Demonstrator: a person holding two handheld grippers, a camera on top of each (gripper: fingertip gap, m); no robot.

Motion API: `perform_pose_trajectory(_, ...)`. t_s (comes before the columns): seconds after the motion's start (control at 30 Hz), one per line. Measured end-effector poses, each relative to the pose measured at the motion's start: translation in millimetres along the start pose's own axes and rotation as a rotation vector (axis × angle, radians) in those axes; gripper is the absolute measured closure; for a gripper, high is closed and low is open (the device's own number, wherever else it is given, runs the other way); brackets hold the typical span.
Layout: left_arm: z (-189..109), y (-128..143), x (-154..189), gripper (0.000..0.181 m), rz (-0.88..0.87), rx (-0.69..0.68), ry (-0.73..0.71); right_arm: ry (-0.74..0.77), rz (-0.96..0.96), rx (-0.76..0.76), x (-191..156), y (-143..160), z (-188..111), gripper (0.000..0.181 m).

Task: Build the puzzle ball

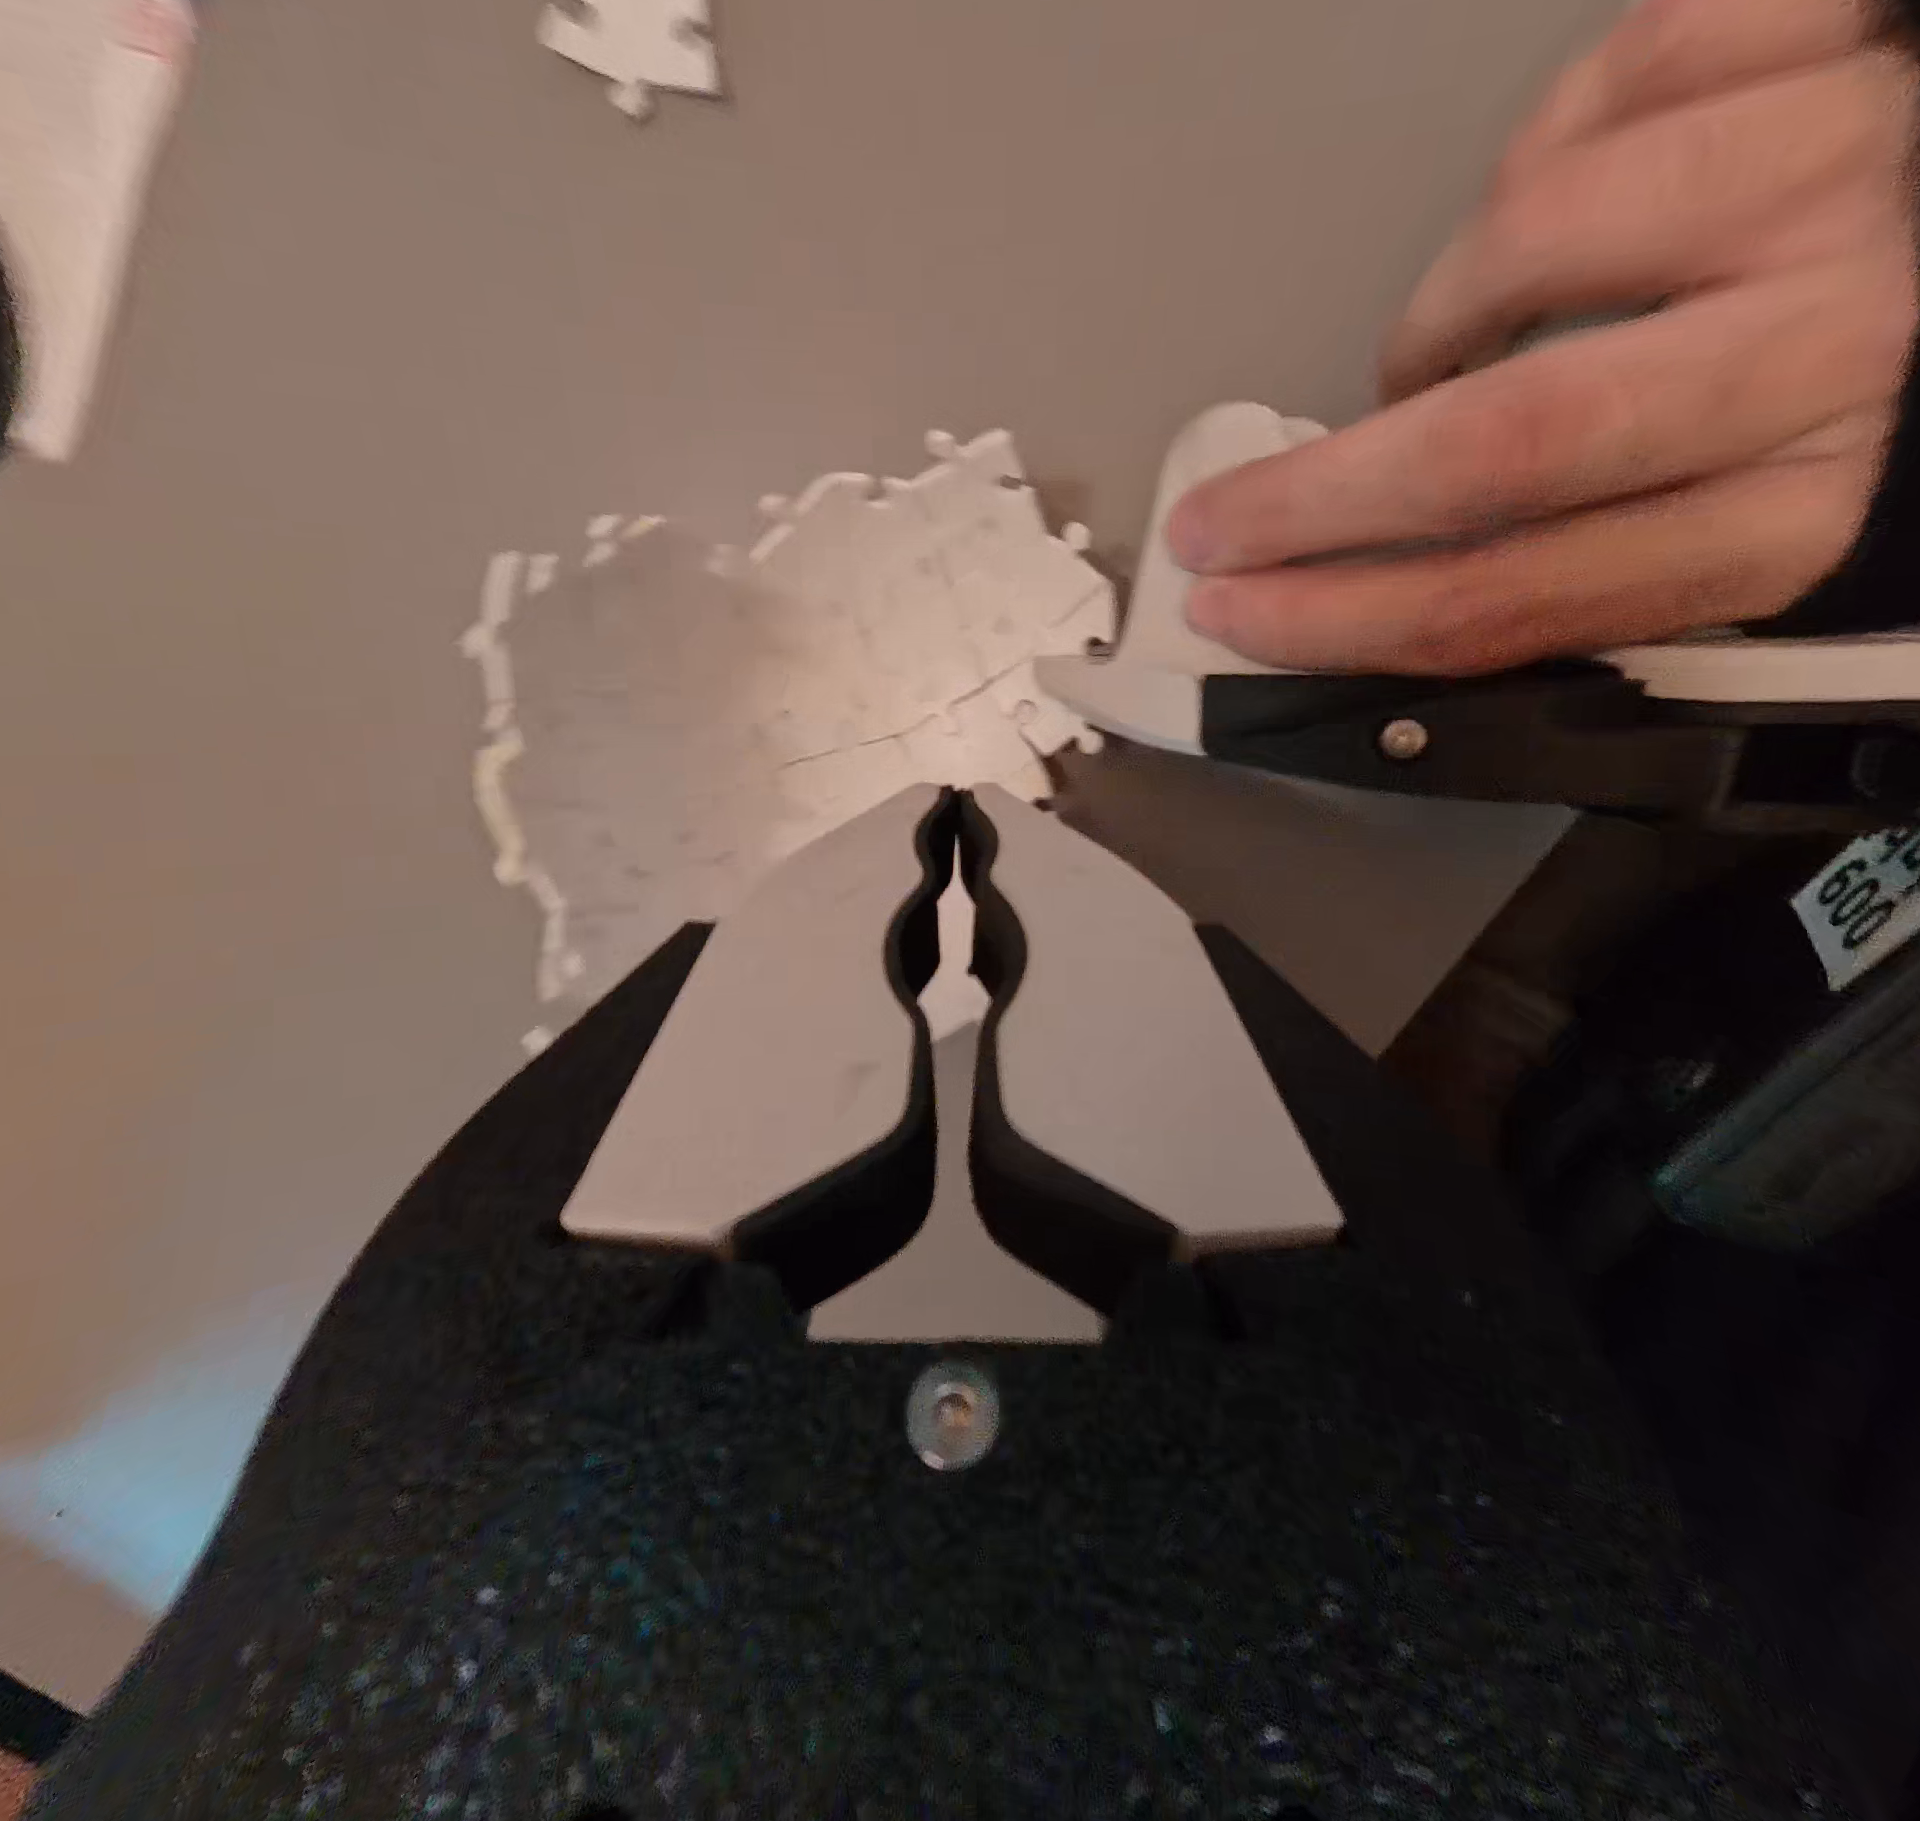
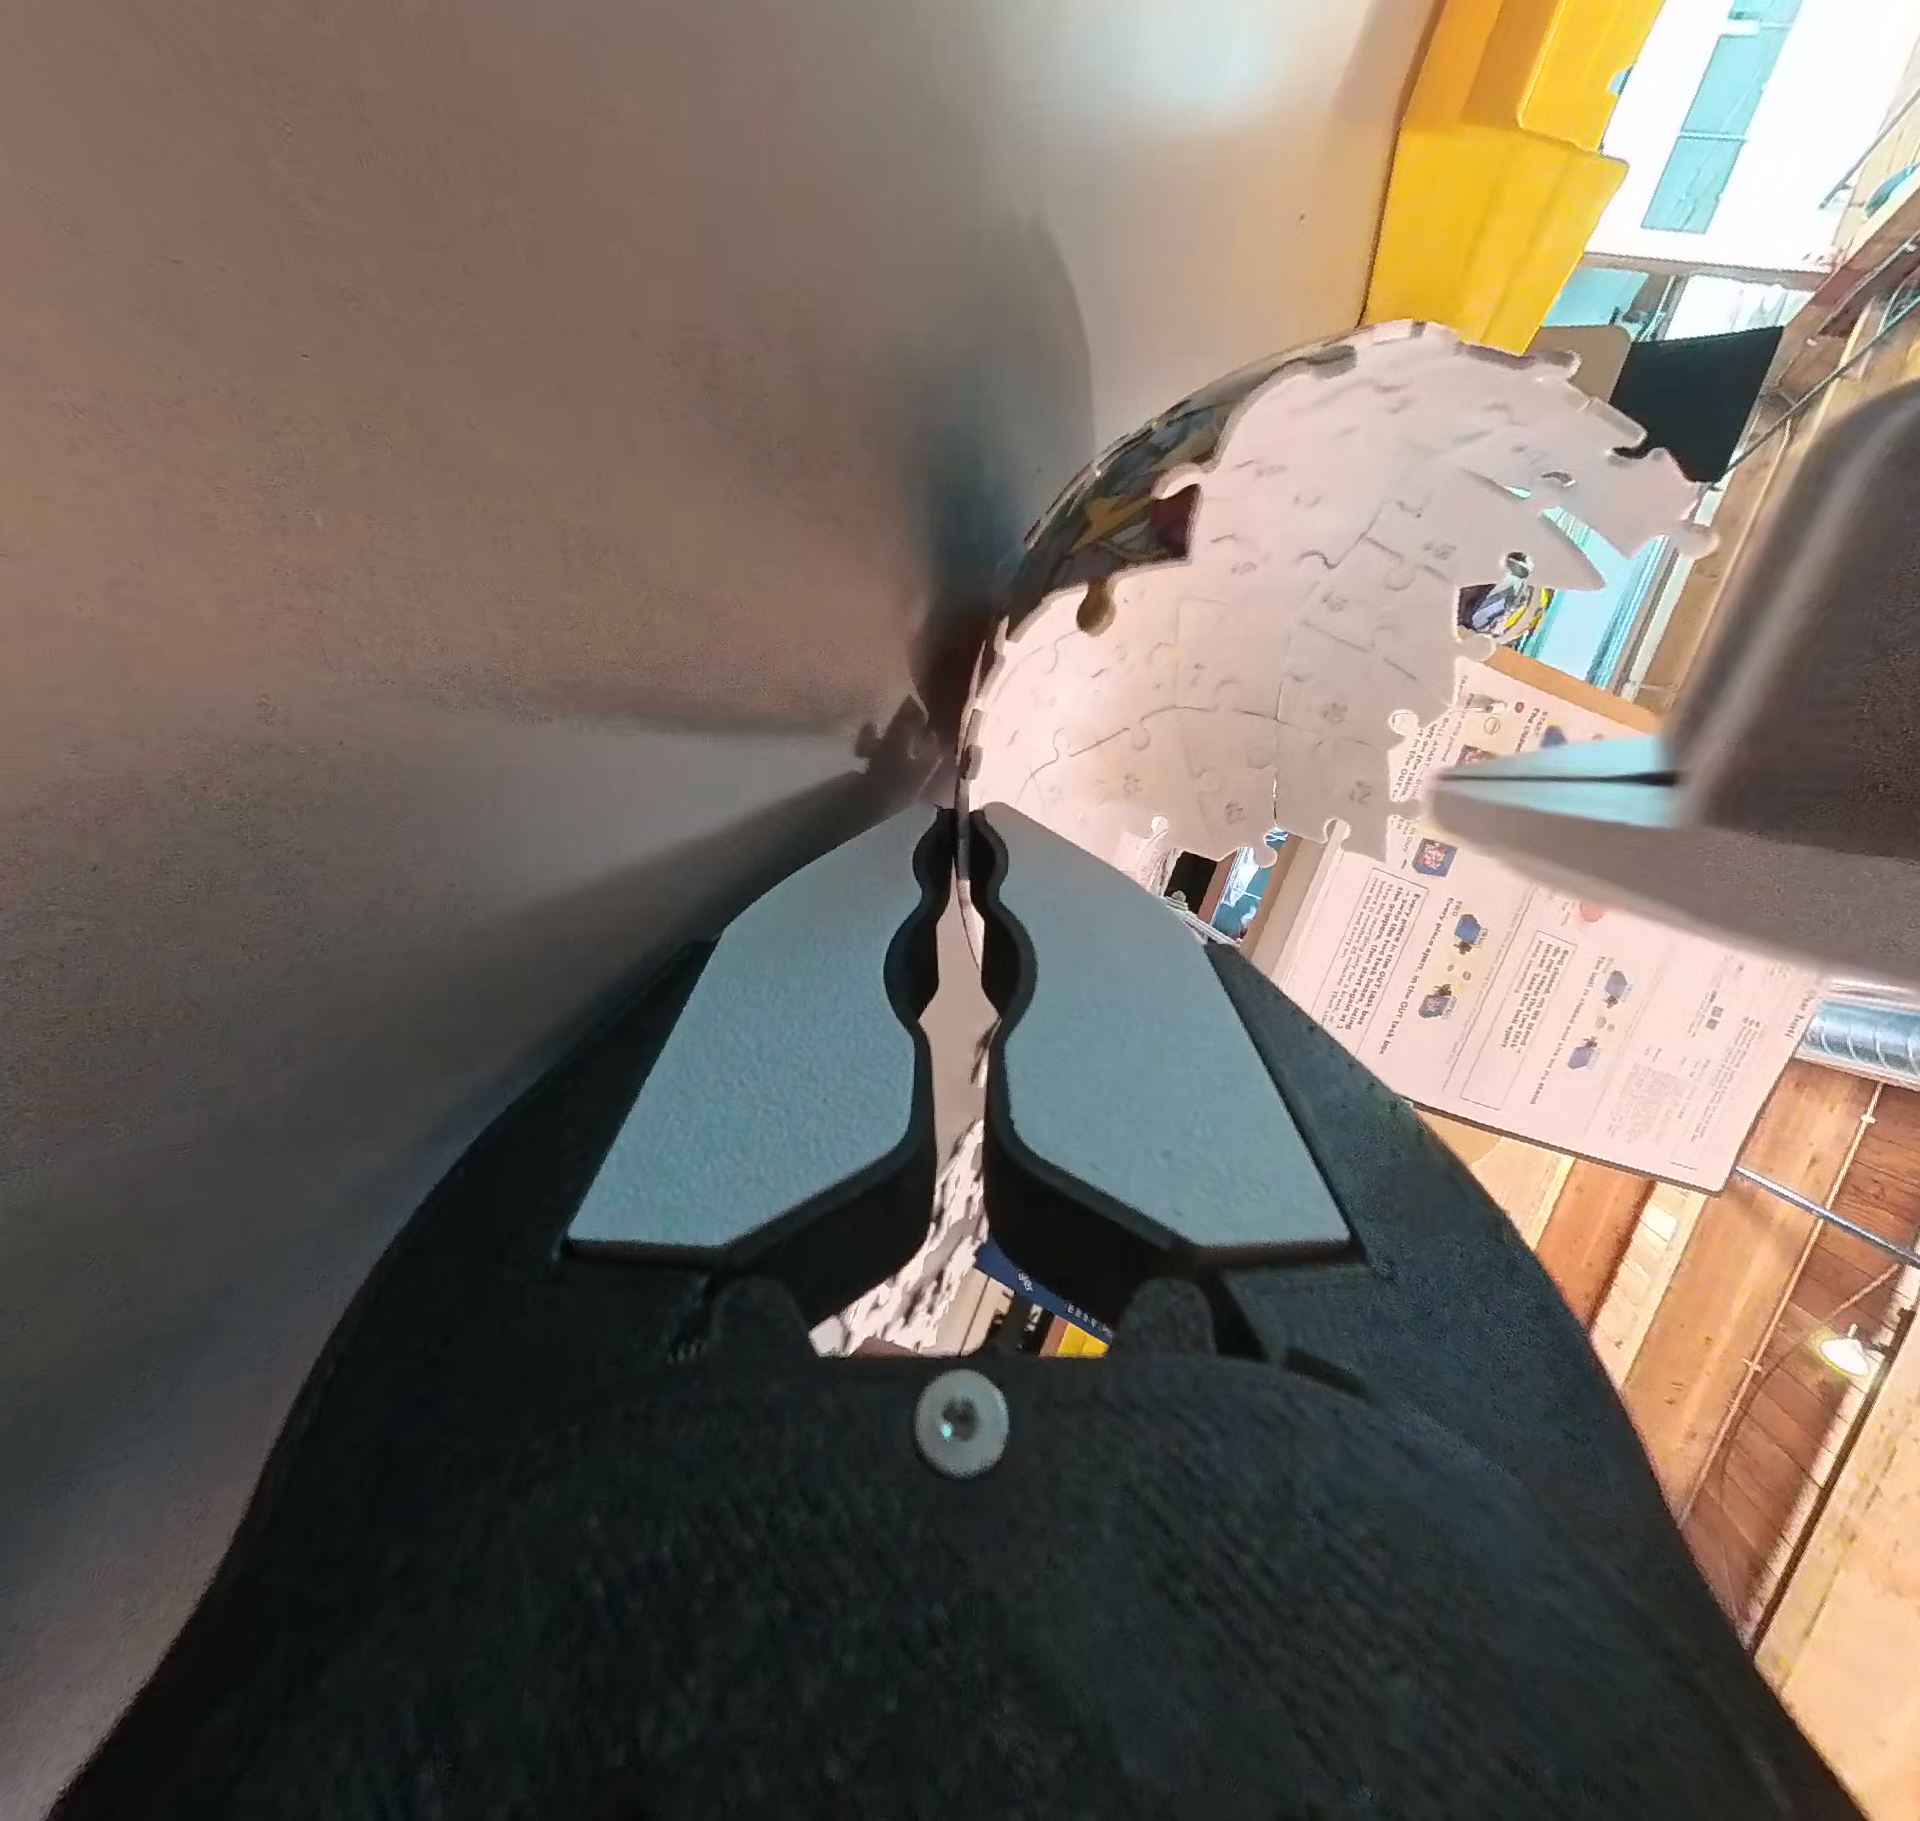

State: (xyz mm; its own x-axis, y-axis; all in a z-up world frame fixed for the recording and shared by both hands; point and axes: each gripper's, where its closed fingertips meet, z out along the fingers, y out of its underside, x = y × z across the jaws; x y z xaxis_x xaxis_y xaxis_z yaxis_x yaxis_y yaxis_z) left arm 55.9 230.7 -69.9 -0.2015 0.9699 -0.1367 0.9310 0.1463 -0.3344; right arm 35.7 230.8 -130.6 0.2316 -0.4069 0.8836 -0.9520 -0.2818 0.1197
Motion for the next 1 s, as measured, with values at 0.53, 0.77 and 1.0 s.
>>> perform_pose_trajectory(0.53,62,14,13,0.181,-0.036,-0.307,0.076,-0.006,0.031,0.025,-1,2,1,0.179)
perform_pose_trajectory(0.77,67,14,9,0.181,-0.093,-0.357,0.081,-0.001,0.050,0.038,-1,2,1,0.179)
perform_pose_trajectory(1.0,69,14,9,0.181,-0.099,-0.383,0.085,-0.002,0.071,0.041,-1,5,0,0.178)
